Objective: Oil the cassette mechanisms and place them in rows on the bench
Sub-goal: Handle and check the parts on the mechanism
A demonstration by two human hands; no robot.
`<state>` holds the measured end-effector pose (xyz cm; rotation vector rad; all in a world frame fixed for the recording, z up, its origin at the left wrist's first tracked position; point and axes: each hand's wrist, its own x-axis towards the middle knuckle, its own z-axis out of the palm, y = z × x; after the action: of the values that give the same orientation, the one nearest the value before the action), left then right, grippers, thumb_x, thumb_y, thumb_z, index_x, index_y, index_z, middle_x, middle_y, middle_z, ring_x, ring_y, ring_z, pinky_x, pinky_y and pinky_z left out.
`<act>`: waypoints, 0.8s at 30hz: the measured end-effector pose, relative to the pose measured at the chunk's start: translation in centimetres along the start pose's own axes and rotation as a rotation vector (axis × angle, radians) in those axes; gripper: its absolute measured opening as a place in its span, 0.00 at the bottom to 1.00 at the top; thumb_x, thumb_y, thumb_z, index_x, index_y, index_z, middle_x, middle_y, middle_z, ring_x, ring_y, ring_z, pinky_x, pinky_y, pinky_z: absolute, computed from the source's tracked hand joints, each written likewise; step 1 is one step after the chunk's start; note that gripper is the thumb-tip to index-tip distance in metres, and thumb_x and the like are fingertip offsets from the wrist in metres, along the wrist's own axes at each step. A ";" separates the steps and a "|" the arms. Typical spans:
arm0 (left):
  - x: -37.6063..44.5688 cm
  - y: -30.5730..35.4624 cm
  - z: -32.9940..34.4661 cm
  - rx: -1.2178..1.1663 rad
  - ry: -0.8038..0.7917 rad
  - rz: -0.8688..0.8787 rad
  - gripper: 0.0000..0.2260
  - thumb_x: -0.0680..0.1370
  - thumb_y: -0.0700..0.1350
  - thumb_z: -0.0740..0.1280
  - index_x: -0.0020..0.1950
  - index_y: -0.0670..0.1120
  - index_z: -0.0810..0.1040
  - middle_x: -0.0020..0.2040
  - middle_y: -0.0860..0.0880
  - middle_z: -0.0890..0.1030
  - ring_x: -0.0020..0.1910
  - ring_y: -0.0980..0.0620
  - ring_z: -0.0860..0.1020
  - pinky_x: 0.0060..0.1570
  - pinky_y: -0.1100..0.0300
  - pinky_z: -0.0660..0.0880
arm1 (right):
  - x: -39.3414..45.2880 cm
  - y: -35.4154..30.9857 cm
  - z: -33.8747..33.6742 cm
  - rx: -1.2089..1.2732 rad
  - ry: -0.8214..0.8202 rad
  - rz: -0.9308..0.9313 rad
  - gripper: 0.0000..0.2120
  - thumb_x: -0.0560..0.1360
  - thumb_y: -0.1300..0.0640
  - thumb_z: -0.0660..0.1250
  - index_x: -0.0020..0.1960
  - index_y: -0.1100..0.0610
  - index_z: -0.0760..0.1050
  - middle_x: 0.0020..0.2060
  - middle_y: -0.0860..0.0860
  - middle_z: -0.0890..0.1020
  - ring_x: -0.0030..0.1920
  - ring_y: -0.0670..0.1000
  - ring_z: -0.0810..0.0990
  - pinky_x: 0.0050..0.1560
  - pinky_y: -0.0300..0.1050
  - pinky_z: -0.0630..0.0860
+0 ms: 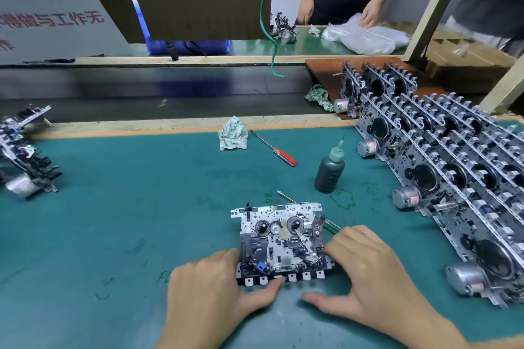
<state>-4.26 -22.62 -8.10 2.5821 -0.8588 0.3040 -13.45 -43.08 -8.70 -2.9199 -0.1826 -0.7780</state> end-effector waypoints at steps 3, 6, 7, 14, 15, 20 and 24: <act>0.2 -0.5 0.1 -0.030 0.032 0.053 0.25 0.59 0.72 0.58 0.23 0.49 0.66 0.18 0.52 0.69 0.16 0.52 0.71 0.17 0.64 0.62 | -0.2 -0.2 0.1 0.017 0.015 0.004 0.25 0.68 0.33 0.65 0.31 0.56 0.72 0.29 0.47 0.71 0.33 0.48 0.67 0.38 0.38 0.63; 0.3 -1.8 0.0 -0.015 -0.020 0.211 0.25 0.60 0.74 0.57 0.27 0.52 0.64 0.20 0.56 0.70 0.18 0.55 0.71 0.17 0.63 0.64 | -0.4 -0.3 0.3 -0.006 0.033 0.058 0.24 0.71 0.36 0.62 0.32 0.56 0.73 0.29 0.47 0.73 0.34 0.47 0.67 0.37 0.38 0.63; 0.4 -2.1 0.0 -0.018 -0.034 0.245 0.24 0.61 0.74 0.57 0.27 0.52 0.68 0.21 0.58 0.70 0.18 0.56 0.70 0.18 0.65 0.65 | -0.5 -0.3 0.4 -0.018 0.032 0.069 0.24 0.71 0.35 0.61 0.32 0.56 0.74 0.29 0.47 0.74 0.34 0.48 0.69 0.37 0.38 0.63; 0.6 -2.4 0.3 -0.053 0.068 0.293 0.32 0.77 0.68 0.49 0.25 0.46 0.68 0.20 0.52 0.68 0.17 0.50 0.68 0.16 0.67 0.63 | -0.5 -0.3 0.4 0.069 -0.004 0.098 0.25 0.66 0.34 0.66 0.32 0.56 0.71 0.29 0.47 0.71 0.34 0.46 0.64 0.36 0.38 0.64; 0.7 -2.4 0.2 -0.064 0.056 0.292 0.32 0.77 0.69 0.48 0.26 0.46 0.68 0.20 0.53 0.69 0.17 0.50 0.68 0.16 0.67 0.64 | -0.4 -0.3 0.4 0.076 0.000 0.096 0.24 0.66 0.35 0.67 0.31 0.57 0.70 0.29 0.47 0.71 0.34 0.47 0.64 0.36 0.39 0.64; 0.3 -1.6 -0.1 -0.069 -0.009 0.172 0.29 0.61 0.76 0.58 0.25 0.49 0.70 0.20 0.55 0.70 0.18 0.54 0.70 0.17 0.64 0.66 | -0.4 -0.6 0.7 0.058 0.039 0.130 0.22 0.67 0.38 0.66 0.30 0.57 0.71 0.28 0.47 0.70 0.32 0.48 0.65 0.34 0.41 0.65; 0.1 -0.7 0.4 -0.065 0.038 0.053 0.27 0.60 0.72 0.59 0.22 0.48 0.68 0.18 0.52 0.68 0.16 0.52 0.69 0.16 0.62 0.65 | -0.5 -0.7 0.6 0.098 0.012 0.143 0.24 0.64 0.36 0.68 0.30 0.57 0.70 0.29 0.47 0.70 0.32 0.48 0.67 0.34 0.40 0.65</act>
<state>-3.70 -22.31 -8.69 2.4891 -0.9090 0.3341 -13.71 -42.39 -9.45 -2.7993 -0.0103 -0.7415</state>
